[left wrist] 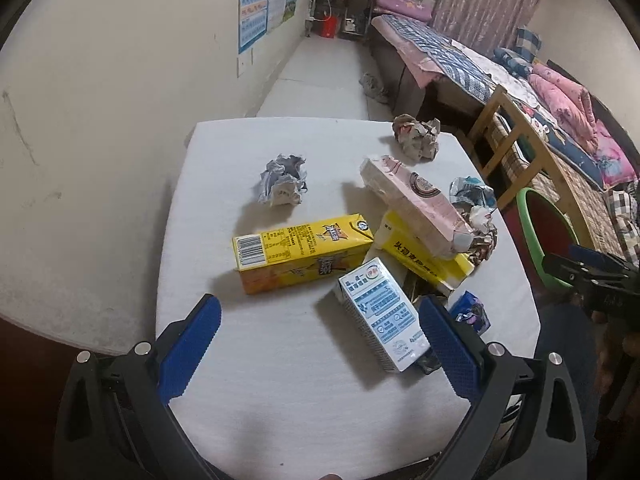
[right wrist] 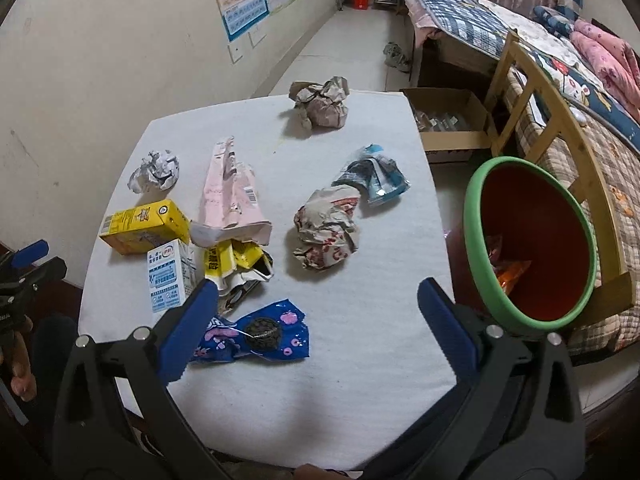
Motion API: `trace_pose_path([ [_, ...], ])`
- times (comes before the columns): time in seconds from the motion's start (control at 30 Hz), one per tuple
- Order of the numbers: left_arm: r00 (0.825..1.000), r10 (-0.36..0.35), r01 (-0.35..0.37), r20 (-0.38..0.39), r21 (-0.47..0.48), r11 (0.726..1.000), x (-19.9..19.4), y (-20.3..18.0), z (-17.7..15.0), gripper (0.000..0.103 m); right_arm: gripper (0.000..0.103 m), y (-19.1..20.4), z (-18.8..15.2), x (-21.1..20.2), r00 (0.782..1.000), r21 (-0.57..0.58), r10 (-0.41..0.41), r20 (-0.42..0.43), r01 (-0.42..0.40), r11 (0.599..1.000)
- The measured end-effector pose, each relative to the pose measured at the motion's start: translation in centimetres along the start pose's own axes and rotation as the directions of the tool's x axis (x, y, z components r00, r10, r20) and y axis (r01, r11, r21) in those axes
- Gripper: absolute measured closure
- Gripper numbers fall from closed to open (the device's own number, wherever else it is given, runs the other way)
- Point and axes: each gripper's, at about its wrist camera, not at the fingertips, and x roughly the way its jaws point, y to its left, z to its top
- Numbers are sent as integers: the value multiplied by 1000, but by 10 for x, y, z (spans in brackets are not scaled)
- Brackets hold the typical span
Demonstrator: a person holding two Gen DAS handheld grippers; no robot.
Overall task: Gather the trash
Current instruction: 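Move both tools back over the table, then grasp the pink paper carton with the right tool while the left tool approaches the yellow tea carton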
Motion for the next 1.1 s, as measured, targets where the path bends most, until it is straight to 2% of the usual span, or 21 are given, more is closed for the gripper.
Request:
trace_pose_path([
  [0.23, 999, 1, 0, -36, 45, 999, 20, 9, 8, 8, 5, 7, 7, 5, 999, -13, 21, -28, -21, 1000],
  [0.53, 995, -9, 24, -101, 145, 989, 57, 11, 32, 9, 5, 36, 27, 24, 998, -102, 32, -59, -37, 994],
  [0.7, 988, -20, 47, -151, 179, 983, 84, 15, 41, 9, 5, 55, 40, 43, 996, -137, 38, -86, -50, 989],
  [0.9, 979, 5, 49, -205, 255, 966, 114, 15, 45, 9, 5, 71, 60, 76, 990, -157, 30, -141, -52, 986],
  [1.1, 978, 35, 34, -204, 325, 945, 130, 17, 53, 9, 5, 84, 79, 111, 980, -174, 12, -198, -47, 984],
])
